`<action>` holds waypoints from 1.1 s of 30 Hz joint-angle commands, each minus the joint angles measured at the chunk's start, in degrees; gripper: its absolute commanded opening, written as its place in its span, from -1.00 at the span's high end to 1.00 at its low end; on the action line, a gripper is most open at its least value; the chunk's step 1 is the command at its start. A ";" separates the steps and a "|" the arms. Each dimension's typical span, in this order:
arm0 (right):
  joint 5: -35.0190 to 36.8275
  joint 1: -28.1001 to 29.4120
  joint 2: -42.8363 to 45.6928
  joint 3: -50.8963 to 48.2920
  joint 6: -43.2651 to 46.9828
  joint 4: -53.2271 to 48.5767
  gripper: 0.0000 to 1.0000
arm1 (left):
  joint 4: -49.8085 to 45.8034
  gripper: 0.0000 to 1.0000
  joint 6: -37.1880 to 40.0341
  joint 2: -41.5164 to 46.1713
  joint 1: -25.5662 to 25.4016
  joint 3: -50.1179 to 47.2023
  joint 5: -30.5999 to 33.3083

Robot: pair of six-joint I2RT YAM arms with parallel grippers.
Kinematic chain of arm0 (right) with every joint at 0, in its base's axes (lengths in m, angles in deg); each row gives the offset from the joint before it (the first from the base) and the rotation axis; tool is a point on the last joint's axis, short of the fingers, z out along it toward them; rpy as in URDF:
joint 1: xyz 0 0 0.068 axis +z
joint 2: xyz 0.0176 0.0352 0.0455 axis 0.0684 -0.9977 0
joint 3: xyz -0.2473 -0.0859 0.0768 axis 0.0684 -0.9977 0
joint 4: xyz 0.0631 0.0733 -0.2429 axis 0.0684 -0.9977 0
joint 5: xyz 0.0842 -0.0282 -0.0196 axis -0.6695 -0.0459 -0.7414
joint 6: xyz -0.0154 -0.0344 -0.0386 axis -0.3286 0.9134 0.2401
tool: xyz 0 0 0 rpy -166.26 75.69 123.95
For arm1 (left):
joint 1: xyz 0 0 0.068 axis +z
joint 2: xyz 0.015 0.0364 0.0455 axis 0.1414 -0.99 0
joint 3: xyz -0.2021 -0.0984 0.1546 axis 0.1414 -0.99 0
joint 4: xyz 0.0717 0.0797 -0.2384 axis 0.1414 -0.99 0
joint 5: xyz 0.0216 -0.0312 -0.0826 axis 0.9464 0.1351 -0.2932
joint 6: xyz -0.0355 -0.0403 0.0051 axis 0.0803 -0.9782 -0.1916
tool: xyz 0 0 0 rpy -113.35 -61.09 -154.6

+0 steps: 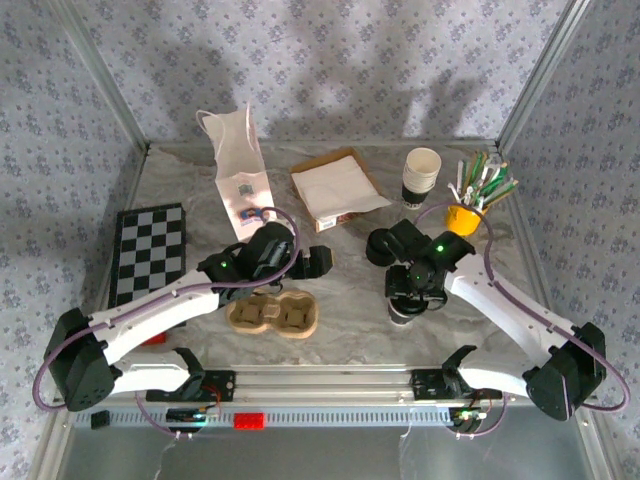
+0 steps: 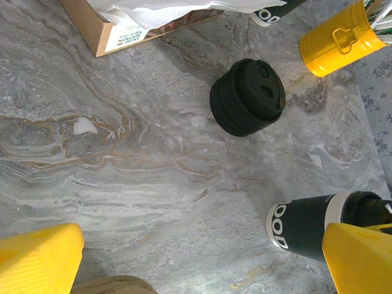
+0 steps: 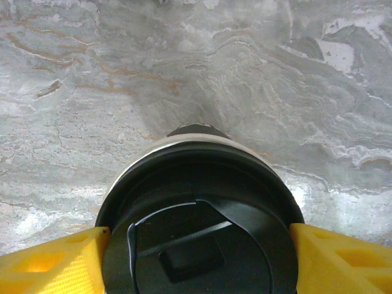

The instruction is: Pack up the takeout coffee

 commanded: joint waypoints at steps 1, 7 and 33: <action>-0.87 0.38 0.73 -1.49 -1.63 1.06 -0.48 | 0.26 -0.99 -0.32 -0.80 -0.51 1.90 -0.89; -0.94 0.42 0.99 -1.50 -2.20 0.58 -0.58 | 0.32 -0.99 -0.28 -1.30 -0.53 2.35 -1.16; -23.00 -21.95 12.24 -2.67 7.61 -1.85 -0.36 | 10.95 -0.38 -8.48 -14.42 -10.88 10.21 -9.42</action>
